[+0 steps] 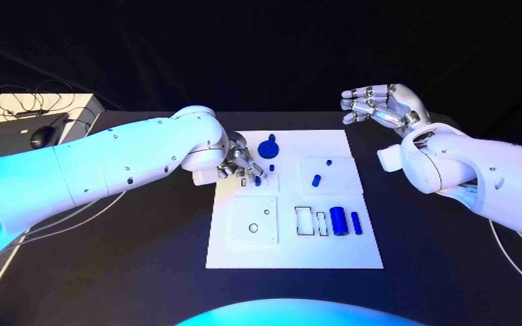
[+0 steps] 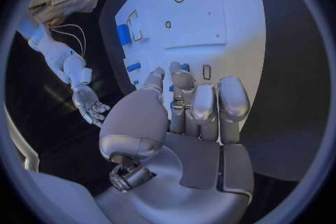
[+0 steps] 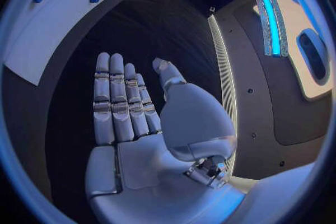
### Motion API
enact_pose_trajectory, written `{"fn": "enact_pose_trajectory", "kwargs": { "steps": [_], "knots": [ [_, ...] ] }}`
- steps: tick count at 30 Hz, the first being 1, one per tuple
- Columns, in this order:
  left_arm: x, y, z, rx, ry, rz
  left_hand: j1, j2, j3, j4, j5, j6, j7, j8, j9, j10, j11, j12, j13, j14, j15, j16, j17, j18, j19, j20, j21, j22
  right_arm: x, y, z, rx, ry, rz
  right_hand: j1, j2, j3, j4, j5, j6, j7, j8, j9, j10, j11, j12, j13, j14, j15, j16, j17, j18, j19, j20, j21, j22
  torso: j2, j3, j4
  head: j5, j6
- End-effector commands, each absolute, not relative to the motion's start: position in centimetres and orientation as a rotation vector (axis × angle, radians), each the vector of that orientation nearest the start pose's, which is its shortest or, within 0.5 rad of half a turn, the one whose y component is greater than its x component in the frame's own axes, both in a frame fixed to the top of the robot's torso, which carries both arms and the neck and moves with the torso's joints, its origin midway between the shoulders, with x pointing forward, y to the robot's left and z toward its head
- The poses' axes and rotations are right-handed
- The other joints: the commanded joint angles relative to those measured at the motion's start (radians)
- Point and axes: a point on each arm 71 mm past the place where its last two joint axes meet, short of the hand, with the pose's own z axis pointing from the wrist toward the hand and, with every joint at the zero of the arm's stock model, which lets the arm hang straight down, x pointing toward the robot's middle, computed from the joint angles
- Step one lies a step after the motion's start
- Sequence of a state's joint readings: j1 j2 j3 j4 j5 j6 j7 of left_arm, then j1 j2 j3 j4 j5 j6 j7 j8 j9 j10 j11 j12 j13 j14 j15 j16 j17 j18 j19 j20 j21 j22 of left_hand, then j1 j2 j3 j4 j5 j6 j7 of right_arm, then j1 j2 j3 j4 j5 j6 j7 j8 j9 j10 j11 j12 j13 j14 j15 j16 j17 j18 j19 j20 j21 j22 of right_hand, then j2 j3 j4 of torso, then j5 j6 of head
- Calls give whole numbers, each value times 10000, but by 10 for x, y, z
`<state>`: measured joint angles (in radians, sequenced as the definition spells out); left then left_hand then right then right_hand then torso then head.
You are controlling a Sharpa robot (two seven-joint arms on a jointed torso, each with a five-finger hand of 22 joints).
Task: Assemble the parts on the task board
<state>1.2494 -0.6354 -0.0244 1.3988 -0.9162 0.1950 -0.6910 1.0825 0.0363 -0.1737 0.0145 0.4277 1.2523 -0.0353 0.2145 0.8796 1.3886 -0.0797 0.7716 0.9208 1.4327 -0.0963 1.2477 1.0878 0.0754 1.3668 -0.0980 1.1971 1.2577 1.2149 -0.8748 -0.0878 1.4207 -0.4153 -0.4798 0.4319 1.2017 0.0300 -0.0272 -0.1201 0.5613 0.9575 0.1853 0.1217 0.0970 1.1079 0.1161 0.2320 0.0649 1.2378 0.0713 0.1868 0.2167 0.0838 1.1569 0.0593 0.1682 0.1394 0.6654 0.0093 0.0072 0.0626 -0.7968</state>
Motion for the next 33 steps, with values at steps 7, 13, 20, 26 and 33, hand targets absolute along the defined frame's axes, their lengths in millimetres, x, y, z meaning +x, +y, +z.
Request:
{"fn": "enact_pose_trajectory", "kwargs": {
  "steps": [7, 13, 20, 26, 33],
  "knots": [
    [510, 172, -190, -4807, 23686, -5545, 508, -34, -430, 246, -28, -1422, 953, -1244, -1718, -1390, 547, -978, -904, -656, 177, -1750, -1577, 294, -889, 37, -1982, -1434, 503, -262, -181, 6740, 13581, 11959, 18, -69, 47, 0, 59, -79, 24, 0, -1, -36, 16, -69, -17, -80, 11, 53, -17, -148, -68, 8, 65, -21, -17, 11, 16, -11, 85],
    [523, 194, -180, -5342, 23069, -5539, 854, -23, -596, 516, 0, -1990, 1205, -607, -3640, -1708, 735, -990, -2117, -928, 346, -2706, -2431, 629, -1119, 331, -3348, -2401, 504, -265, -181, 6766, 13549, 11875, 21, -69, 56, -10, 59, -73, 21, 7, 1, -27, 14, -69, -16, -72, 9, 55, -26, -144, -62, 6, 76, -32, 1, -15, 16, -6, 176],
    [539, 207, -180, -5128, 22568, -4625, 875, -264, -581, 1200, -22, -2289, 1202, 338, -4579, -1864, 745, -495, -2741, -887, 349, -2690, -2416, 665, -1029, 364, -3417, -2279, 504, -265, -181, 6768, 13544, 11869, 21, -69, 56, -10, 59, -73, 21, 7, 1, -27, 14, -69, -16, -72, 9, 55, -26, -144, -62, 6, 76, -32, 4, -11, 21, 42, 274],
    [553, 213, -183, -5018, 22395, -3858, 844, -785, -250, 1695, -62, -2431, 1191, 626, -4830, -1965, 758, -317, -2949, -894, 346, -2560, -2319, 681, -1010, 390, -3397, -2120, 504, -264, -181, 6762, 13556, 11893, 21, -69, 56, -10, 59, -73, 21, 7, 1, -27, 14, -69, -16, -72, 9, 55, -26, -144, -62, 6, 76, -32, 9, -14, -6, 104, 316],
    [568, 214, -191, -5109, 22481, -3232, 889, -670, -255, 1667, -51, -2351, 1168, 720, -4858, -1922, 728, -239, -2960, -786, 340, -2225, -1987, 666, -876, 388, -3057, -1822, 504, -262, -181, 6755, 13569, 11922, 21, -69, 56, -10, 59, -73, 21, 7, 1, -27, 14, -69, -16, -72, 9, 55, -26, -144, -62, 6, 76, -32, 21, -8, -4, 121, 346]
  ]
}}
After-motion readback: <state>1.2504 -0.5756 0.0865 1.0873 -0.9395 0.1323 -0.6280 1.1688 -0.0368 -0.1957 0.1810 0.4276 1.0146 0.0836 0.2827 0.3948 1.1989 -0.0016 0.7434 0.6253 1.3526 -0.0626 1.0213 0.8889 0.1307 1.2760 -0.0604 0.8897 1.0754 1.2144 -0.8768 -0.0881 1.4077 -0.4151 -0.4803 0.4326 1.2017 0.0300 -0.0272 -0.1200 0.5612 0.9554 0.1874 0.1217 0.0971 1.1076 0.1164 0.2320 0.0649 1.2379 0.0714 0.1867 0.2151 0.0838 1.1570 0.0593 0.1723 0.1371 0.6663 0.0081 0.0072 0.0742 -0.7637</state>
